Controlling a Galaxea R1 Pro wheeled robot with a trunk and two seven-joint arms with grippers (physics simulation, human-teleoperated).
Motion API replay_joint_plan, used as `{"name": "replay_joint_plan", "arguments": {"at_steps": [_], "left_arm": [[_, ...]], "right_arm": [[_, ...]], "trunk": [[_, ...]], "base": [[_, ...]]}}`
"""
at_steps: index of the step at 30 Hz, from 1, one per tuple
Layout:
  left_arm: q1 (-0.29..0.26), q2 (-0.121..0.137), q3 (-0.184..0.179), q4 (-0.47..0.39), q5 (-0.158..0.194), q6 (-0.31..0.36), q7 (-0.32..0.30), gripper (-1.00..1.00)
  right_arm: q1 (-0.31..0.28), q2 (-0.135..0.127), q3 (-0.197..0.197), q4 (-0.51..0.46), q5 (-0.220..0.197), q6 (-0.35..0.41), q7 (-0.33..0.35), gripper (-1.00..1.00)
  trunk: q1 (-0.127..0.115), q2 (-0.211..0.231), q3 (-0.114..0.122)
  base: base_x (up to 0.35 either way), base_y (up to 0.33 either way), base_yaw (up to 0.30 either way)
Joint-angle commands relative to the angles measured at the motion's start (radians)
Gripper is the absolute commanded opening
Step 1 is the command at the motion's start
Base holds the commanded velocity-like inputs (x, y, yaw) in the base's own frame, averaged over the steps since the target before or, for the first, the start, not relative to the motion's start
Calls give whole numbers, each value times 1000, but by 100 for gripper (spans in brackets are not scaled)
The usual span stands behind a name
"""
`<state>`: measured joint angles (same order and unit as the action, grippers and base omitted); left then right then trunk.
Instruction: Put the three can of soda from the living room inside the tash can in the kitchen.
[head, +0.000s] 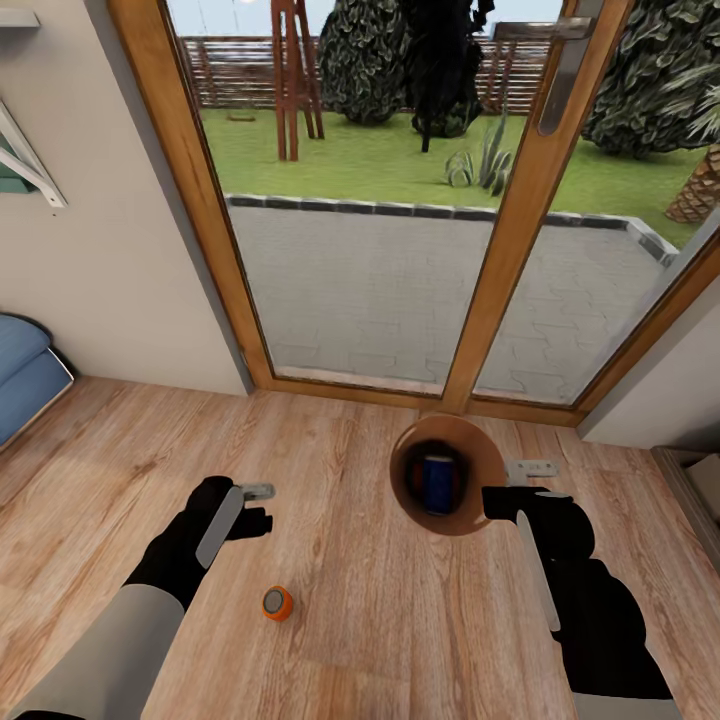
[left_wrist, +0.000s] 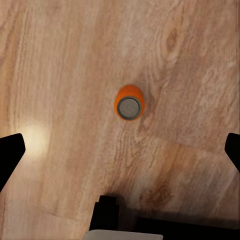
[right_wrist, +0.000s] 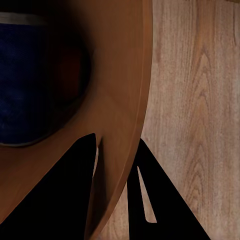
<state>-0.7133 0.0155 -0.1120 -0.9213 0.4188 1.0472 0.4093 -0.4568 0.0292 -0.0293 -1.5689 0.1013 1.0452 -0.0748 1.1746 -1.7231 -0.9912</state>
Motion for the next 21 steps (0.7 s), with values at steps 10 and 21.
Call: {"name": "replay_joint_plan", "arguments": {"at_steps": [10, 21], "left_arm": [[0, 0, 0, -6, 0, -29, 0, 100], [2, -20, -6, -5, -1, -126, -1, 100]], "right_arm": [[0, 1, 2, 0, -7, -1, 3, -100], [0, 0, -1, 1, -6, -1, 3, -100]], "trunk": [[11, -21, -9], [54, -98, -44]], "base": [[0, 0, 0], [0, 0, 0]]}}
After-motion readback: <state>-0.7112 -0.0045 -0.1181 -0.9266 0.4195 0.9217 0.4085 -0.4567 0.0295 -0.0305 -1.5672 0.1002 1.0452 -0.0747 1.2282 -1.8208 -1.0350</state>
